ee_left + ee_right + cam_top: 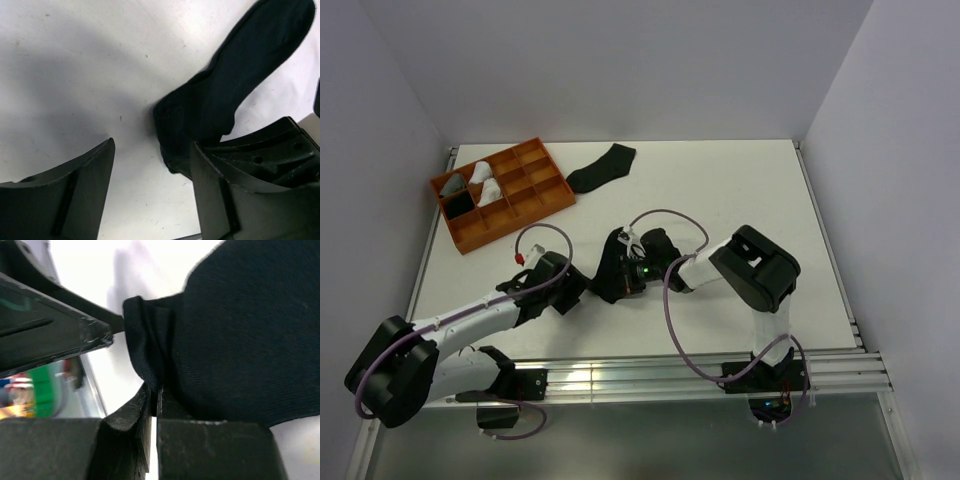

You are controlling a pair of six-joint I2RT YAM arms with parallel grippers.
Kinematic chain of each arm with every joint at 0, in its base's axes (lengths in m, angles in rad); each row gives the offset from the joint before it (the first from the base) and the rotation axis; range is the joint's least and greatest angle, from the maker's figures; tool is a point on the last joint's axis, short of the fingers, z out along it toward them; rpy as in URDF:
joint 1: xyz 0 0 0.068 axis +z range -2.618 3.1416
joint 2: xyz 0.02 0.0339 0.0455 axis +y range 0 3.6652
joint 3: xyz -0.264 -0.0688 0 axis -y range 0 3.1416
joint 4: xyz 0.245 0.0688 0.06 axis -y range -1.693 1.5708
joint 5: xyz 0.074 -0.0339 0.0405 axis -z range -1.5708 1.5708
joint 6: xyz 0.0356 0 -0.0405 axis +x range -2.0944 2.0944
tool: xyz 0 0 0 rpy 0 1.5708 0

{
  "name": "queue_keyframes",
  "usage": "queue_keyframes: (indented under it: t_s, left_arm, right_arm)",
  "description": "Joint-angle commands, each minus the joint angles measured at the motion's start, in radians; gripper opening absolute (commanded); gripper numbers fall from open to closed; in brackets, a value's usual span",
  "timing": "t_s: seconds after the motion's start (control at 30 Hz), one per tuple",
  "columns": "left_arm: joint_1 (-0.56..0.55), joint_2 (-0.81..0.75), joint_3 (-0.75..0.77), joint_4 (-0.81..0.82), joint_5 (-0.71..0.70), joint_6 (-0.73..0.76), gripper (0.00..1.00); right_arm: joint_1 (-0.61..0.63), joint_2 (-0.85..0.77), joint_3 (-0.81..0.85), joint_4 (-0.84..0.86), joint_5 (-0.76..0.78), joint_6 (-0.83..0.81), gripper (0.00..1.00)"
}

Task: Roll the socks
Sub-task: Roll the sock at the center of the board.

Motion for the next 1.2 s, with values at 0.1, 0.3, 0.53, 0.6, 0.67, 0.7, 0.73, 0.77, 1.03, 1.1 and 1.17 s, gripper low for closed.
queue_keyframes:
  t_s: [0.1,0.3,0.53,0.6,0.67,0.7,0.73,0.77,1.03,1.1,1.17]
  left_arm:
    - [-0.001,0.089,0.012,0.084,0.039,-0.032,0.60]
    - [-0.006,0.162,0.015,0.107,0.050,-0.033,0.54]
    - [-0.007,0.236,0.060,0.071,0.039,-0.006,0.35]
    - [-0.007,0.245,0.075,0.043,0.034,0.002,0.26]
    - [-0.007,0.245,0.089,0.002,0.025,0.014,0.20]
    - [-0.007,0.245,0.106,-0.017,0.022,0.020,0.14]
    - [-0.007,0.248,0.116,-0.035,0.013,0.036,0.12]
    - [-0.007,0.248,0.130,-0.070,0.010,0.046,0.09]
    - [-0.007,0.305,0.280,-0.209,0.013,0.155,0.07]
    - [-0.006,0.316,0.296,-0.216,0.017,0.163,0.07]
    - [-0.007,0.322,0.304,-0.221,0.025,0.166,0.07]
  right_arm:
    - [-0.054,0.078,-0.052,0.236,-0.164,0.238,0.00]
    - [-0.069,0.090,-0.054,0.215,-0.156,0.239,0.00]
    - [-0.071,0.069,-0.040,0.149,-0.138,0.194,0.00]
    - [-0.069,0.035,-0.037,0.097,-0.112,0.145,0.00]
    - [-0.069,0.008,-0.031,0.061,-0.096,0.116,0.07]
    - [-0.068,-0.021,-0.026,0.017,-0.088,0.081,0.11]
    - [-0.063,-0.038,-0.021,-0.008,-0.064,0.061,0.20]
    - [-0.059,-0.081,-0.020,-0.034,-0.041,0.012,0.25]
    - [0.064,-0.294,-0.006,-0.288,0.353,-0.243,0.46]
    - [0.119,-0.336,-0.011,-0.290,0.468,-0.298,0.47]
    - [0.162,-0.354,-0.011,-0.290,0.558,-0.347,0.47]
